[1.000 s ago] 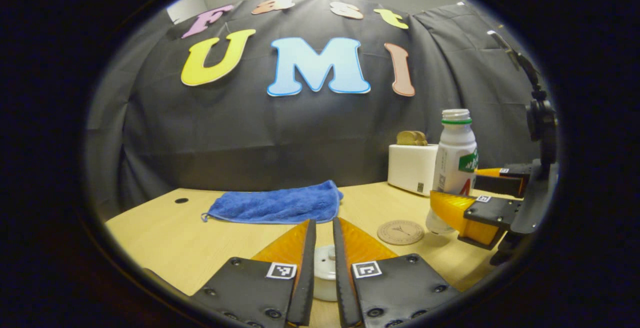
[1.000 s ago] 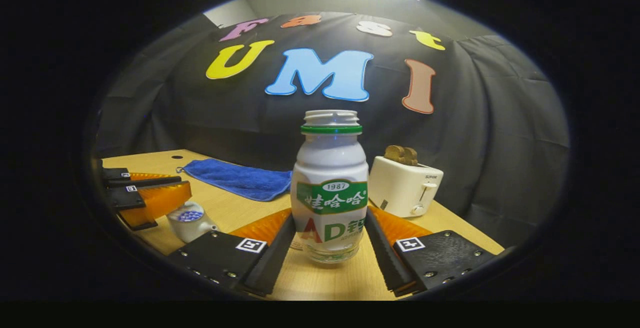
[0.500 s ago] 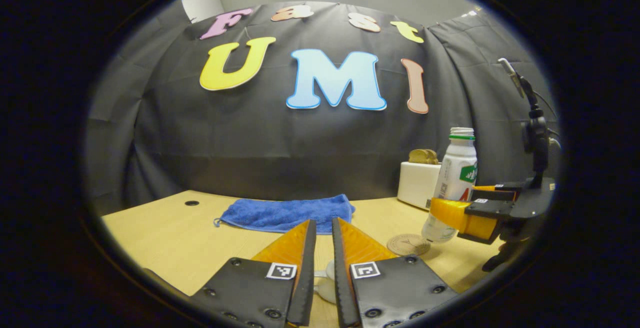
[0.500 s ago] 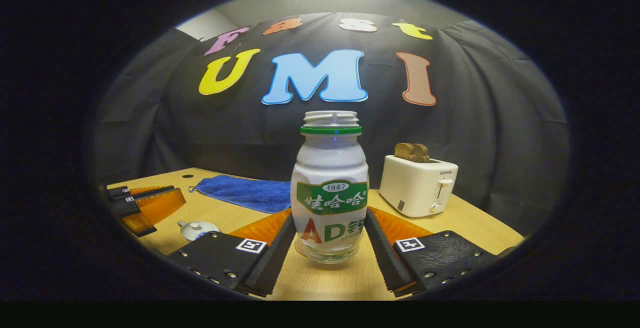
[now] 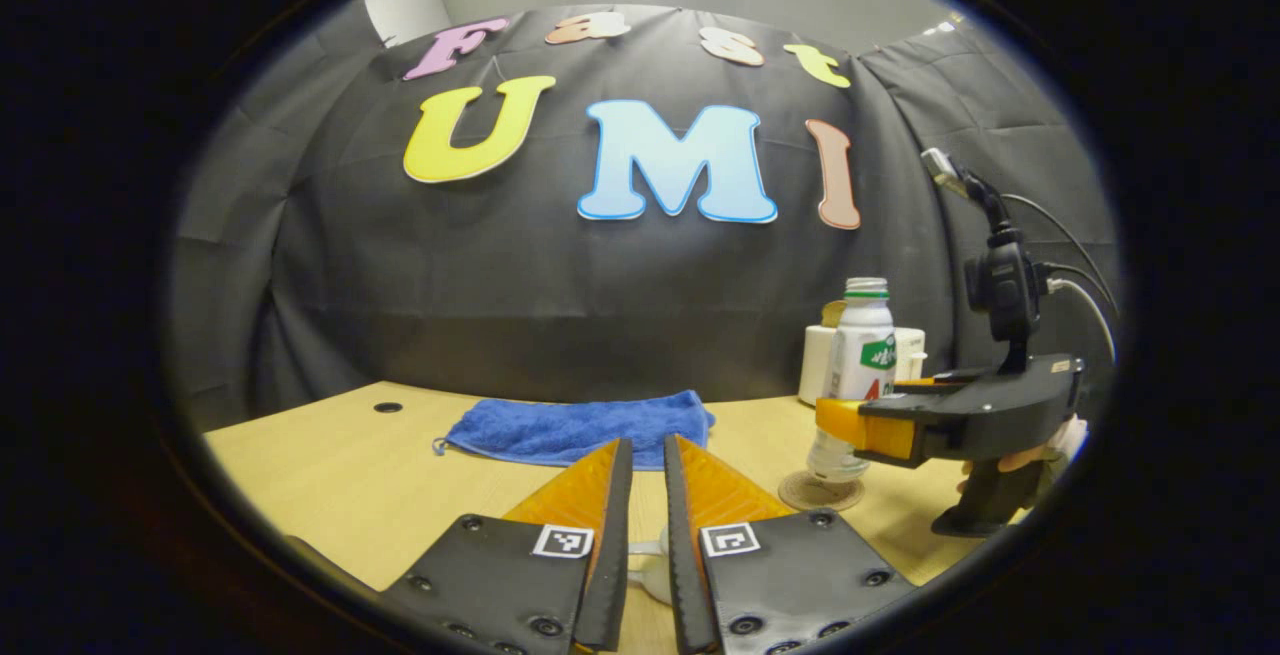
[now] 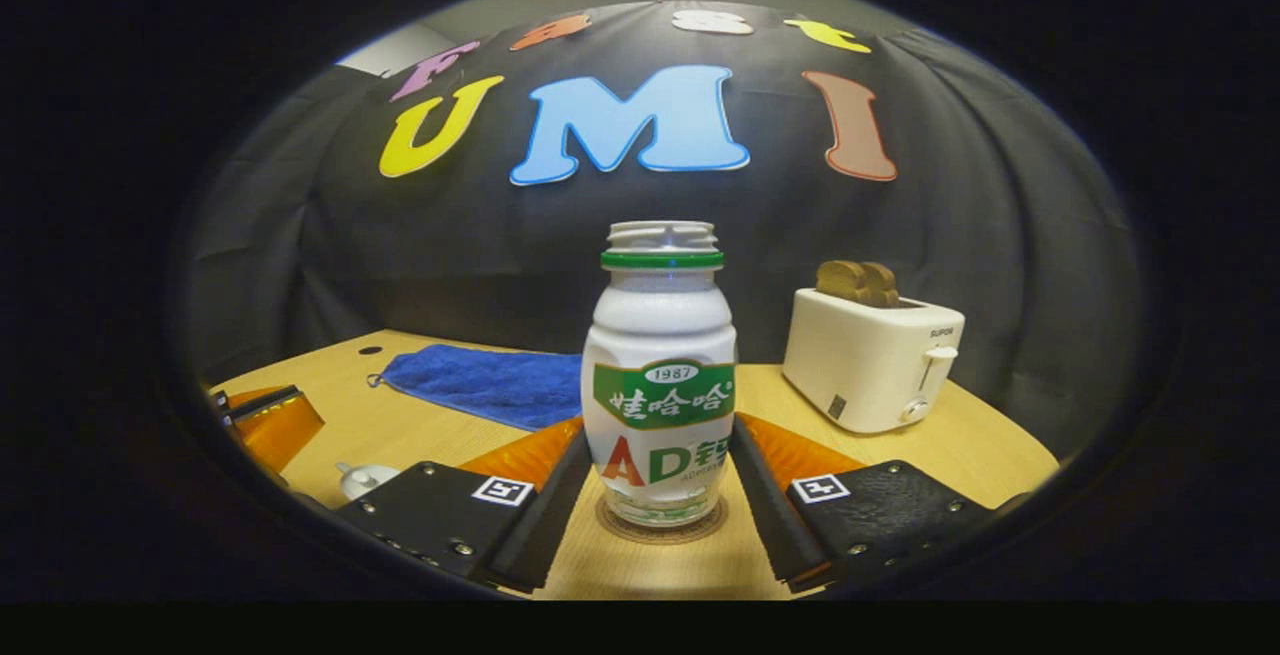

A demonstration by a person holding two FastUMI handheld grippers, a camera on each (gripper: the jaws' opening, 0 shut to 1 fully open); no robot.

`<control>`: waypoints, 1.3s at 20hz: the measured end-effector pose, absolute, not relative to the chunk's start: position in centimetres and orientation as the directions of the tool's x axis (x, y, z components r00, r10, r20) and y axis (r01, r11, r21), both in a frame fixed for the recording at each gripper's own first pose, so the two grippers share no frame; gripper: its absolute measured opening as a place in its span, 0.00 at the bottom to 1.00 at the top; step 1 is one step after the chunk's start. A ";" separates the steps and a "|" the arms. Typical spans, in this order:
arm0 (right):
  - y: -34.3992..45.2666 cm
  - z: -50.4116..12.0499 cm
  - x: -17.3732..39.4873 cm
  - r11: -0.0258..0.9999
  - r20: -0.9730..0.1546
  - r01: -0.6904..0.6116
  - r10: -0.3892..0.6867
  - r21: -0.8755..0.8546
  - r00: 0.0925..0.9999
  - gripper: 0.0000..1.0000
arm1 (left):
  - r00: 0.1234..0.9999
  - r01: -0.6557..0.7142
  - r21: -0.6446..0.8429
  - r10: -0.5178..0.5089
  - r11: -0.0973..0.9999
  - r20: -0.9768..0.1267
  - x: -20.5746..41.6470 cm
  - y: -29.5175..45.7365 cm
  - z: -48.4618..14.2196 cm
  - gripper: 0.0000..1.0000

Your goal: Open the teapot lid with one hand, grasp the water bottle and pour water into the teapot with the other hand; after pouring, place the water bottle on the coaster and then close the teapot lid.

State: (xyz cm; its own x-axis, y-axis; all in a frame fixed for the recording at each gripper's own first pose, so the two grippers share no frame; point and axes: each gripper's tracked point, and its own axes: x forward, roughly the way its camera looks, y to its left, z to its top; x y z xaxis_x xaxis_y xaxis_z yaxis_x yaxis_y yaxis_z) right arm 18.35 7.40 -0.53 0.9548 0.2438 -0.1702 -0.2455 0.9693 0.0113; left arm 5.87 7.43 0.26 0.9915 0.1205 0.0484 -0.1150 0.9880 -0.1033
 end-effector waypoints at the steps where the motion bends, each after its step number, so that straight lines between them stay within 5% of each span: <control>1: 7.6 -1.2 18.5 0.968 -0.188 -0.251 0.249 0.013 0.950 0.79 | 0.991 -0.118 -0.102 0.123 0.988 0.046 6.0 7.6 0.1 0.26; 11: 7.4 -4.9 19.2 0.968 -0.249 -0.251 0.244 0.002 0.938 0.79 | 0.993 -0.115 -0.103 0.117 0.988 0.013 6.5 7.3 -1.1 0.31; 22: 7.5 -4.3 19.1 0.964 -0.218 -0.263 0.264 0.033 0.940 0.81 | 0.993 -0.114 -0.106 0.114 0.988 -0.004 6.6 7.3 -1.6 0.26; 23: 7.4 -4.2 19.1 0.964 -0.212 -0.265 0.266 0.032 0.940 0.98 | 0.994 -0.112 -0.107 0.112 0.988 -0.006 6.7 7.2 -1.7 0.26; 26: 7.3 -3.5 18.6 0.964 -0.188 -0.266 0.265 0.019 0.946 0.98 | 0.994 -0.108 -0.104 0.107 0.989 -0.008 6.6 6.9 -1.7 0.31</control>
